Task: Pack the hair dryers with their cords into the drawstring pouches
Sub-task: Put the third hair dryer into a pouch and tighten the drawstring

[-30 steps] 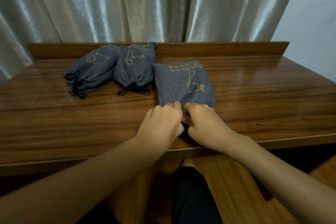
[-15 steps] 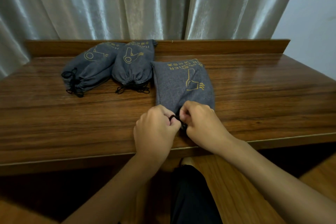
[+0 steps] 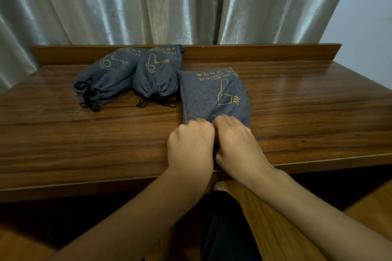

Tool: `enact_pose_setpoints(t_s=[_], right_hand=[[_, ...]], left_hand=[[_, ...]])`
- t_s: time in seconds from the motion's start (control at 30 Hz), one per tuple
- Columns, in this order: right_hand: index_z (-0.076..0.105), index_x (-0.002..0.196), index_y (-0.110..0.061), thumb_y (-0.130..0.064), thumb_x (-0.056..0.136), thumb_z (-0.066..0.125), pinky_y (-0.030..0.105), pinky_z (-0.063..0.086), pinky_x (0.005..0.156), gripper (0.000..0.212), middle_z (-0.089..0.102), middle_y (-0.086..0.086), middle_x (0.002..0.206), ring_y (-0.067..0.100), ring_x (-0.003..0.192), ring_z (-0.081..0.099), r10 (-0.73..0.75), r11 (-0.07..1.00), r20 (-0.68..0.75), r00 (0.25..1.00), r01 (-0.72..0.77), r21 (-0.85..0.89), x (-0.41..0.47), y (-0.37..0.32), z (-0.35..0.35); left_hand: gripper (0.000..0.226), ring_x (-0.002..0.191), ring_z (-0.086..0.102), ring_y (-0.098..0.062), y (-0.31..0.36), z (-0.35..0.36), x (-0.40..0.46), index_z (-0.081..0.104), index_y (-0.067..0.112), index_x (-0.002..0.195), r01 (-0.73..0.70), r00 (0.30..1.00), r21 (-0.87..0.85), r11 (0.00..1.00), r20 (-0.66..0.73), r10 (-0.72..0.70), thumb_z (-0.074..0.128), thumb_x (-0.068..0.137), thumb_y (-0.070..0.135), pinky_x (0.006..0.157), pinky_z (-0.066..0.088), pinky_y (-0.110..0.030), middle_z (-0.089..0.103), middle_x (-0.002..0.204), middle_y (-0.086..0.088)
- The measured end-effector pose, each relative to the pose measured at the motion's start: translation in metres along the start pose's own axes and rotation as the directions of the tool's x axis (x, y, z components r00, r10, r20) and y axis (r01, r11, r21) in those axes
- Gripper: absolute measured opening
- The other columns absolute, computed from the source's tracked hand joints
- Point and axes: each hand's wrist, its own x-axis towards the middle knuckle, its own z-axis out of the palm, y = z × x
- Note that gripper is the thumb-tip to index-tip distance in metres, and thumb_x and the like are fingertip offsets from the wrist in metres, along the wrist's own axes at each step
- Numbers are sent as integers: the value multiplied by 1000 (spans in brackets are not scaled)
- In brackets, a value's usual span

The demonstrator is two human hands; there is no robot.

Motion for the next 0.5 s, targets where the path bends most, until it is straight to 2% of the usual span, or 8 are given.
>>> enact_pose_setpoints(t_s=[0.1,0.2,0.27,0.37,0.43,0.5], right_hand=[[48,86,-16,5,66,60,37,42,74,32,57,7,92,28,92,51,-10,1000,-16,1000,10,-17,-2,0,2],[51,86,-16,6,72,59,36,41,74,28,57,6,90,27,90,52,-6,1000,-32,999,6,-10,-5,2,4],[52,86,-16,7,75,59,32,38,75,26,57,5,90,26,91,52,-21,1000,-29,999,21,-9,-6,5,5],[53,85,-15,8,74,59,27,33,73,27,57,5,87,26,88,52,-33,999,-23,999,33,-12,-7,6,7],[53,84,-15,11,71,59,26,32,72,30,57,4,85,26,86,52,-25,1000,-27,999,25,2,-7,6,6],[53,82,-15,12,68,61,27,33,72,31,57,5,84,27,83,53,-29,1000,-28,999,29,0,-8,5,7]], left_hand=[[11,96,65,-26,-4,3,-2,56,15,100,13,1000,-60,998,-20,-14,45,98,16,64,32,-31,64,104,-5],[8,93,62,-23,-14,2,-3,60,20,94,93,995,-287,953,3,-96,55,90,25,67,35,-31,64,97,2],[2,86,62,-18,-21,1,-2,65,27,84,195,981,-449,872,105,-165,65,82,28,67,39,-30,65,82,8],[16,69,58,-16,-33,1,8,66,29,66,351,932,-630,692,306,-194,78,71,20,67,44,-29,59,64,12],[17,57,54,-17,-39,0,16,71,23,64,426,895,-691,584,417,-159,83,68,12,66,47,-30,60,56,7],[15,50,55,-17,-44,-1,23,73,18,65,463,865,-681,568,487,-121,85,67,10,64,52,-32,60,49,2]])
